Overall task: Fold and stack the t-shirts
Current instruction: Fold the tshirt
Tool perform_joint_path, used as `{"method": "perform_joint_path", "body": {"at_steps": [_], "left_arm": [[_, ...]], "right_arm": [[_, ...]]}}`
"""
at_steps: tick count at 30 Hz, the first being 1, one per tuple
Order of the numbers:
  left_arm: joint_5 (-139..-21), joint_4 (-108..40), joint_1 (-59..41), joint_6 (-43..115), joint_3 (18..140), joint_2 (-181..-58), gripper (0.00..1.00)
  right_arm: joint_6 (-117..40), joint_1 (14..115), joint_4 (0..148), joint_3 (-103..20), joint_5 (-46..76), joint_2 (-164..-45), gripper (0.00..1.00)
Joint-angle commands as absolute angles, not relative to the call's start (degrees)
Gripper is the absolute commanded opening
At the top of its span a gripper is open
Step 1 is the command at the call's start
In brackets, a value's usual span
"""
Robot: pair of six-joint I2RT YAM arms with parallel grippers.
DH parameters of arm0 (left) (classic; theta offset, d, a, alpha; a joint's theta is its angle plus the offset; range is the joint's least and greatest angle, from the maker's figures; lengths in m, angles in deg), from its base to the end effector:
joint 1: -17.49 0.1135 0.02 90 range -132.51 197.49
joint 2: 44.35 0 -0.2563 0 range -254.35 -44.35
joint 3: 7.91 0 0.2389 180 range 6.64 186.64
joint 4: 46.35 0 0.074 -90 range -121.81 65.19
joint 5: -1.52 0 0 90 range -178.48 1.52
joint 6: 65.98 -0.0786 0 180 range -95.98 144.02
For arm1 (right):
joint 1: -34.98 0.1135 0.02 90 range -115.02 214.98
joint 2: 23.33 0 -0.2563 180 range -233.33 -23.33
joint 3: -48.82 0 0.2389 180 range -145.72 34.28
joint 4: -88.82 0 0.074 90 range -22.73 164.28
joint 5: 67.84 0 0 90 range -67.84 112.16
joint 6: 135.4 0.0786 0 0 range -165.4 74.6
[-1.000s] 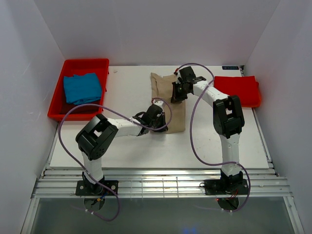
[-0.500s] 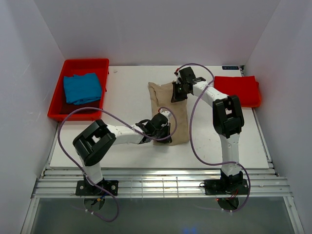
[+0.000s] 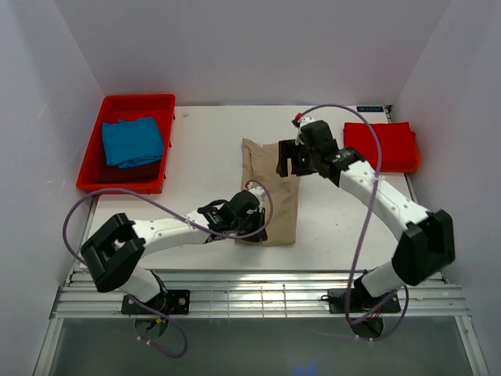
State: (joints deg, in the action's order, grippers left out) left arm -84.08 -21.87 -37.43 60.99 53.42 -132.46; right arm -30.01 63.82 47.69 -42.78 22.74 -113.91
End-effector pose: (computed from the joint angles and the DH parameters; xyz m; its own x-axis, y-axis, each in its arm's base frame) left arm 0.1791 -0.2655 0.1432 -0.8654 0.1890 -0.4640 0.4043 0.8103 -0.4242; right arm 0.3316 0.1817 0.2757 -0.6703 -0.0662 -0.7391 -0.3087 0.9306 0.1967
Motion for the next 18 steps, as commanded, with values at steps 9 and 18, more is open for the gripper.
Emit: {"method": "perform_joint_path", "body": {"at_steps": [9,18], "left_arm": [[-94.64,-9.57,-36.74,58.38,54.73,-115.89,0.74],[-91.2,-23.19,-33.76,57.51,40.4,-114.3,0.73]], "right_arm": [[-16.67,74.26,41.31,-13.56,26.3,-89.87,0.85],[-14.82,74.44,50.8,-6.59,20.07,-92.84,0.84]]}}
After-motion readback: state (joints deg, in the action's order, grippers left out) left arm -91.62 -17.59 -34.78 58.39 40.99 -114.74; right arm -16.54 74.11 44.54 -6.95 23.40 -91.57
